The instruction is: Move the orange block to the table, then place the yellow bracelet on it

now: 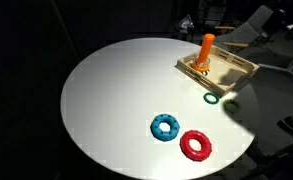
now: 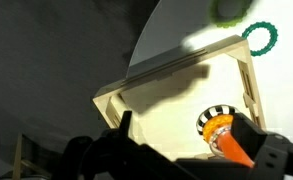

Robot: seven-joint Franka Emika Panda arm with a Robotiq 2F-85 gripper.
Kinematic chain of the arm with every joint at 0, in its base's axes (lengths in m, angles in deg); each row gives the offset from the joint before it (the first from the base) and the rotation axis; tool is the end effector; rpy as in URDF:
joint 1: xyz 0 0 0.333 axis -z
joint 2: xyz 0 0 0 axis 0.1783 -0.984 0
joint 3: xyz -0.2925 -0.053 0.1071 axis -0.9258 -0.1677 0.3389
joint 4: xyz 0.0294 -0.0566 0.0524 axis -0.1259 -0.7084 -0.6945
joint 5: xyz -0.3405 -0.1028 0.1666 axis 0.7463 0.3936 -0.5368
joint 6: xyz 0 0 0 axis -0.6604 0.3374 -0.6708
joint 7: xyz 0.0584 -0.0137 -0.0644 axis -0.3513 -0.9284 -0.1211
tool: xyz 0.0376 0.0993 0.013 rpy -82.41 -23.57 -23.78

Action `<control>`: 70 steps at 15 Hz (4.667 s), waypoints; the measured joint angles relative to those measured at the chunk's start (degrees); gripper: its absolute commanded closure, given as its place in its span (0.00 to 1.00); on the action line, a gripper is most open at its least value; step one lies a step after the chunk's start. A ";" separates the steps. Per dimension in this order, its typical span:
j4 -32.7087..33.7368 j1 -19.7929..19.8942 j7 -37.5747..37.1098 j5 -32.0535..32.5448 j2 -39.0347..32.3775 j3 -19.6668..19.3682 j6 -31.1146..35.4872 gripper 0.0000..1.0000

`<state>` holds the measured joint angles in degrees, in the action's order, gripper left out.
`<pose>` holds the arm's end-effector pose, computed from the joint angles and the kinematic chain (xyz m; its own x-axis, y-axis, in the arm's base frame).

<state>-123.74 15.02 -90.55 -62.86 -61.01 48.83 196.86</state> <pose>0.4606 -0.0280 0.3501 0.9534 -0.2691 0.1363 -0.2808 -0.9569 0.0749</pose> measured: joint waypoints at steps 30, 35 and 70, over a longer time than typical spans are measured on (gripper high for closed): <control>25.16 -16.80 -0.37 1.07 -32.52 -10.74 22.33 0.81; 26.34 -18.93 -2.09 2.21 -32.45 -13.85 22.30 0.81; 6.93 -16.75 0.13 -2.32 -14.82 2.73 20.86 0.81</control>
<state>-116.81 -1.72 -90.42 -65.18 -75.83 51.56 217.72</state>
